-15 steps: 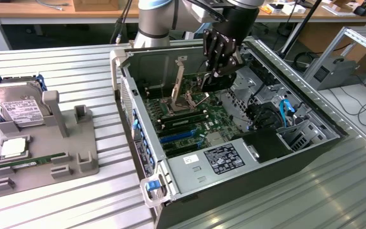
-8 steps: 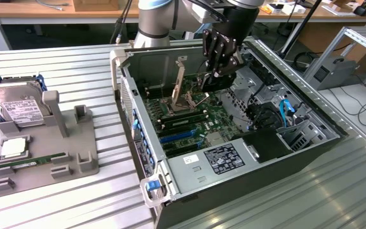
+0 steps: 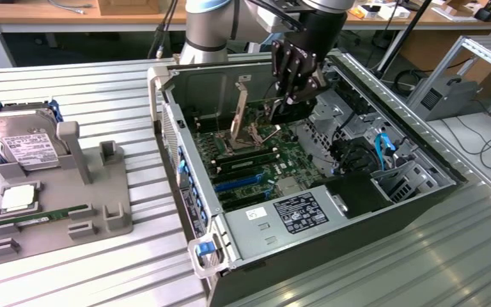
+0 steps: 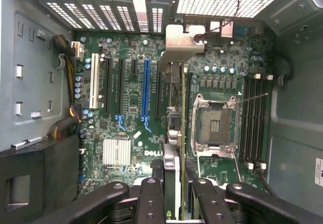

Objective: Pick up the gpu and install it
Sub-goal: 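Insert the gpu into the slot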

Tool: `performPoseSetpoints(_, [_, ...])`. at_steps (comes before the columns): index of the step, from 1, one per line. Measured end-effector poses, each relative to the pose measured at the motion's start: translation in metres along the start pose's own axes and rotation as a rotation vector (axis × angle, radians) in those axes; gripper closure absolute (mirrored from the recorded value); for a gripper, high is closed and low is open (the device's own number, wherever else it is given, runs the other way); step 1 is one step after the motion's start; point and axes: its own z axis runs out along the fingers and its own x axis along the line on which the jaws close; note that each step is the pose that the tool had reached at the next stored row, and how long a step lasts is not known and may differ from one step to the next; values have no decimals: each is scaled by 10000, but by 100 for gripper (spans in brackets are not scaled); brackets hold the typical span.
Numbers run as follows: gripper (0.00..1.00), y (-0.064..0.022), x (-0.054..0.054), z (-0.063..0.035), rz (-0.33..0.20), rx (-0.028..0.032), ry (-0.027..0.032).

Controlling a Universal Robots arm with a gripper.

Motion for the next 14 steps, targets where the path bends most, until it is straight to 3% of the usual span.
performPoseSetpoints(14, [73,-1,4,45,0,0,0])
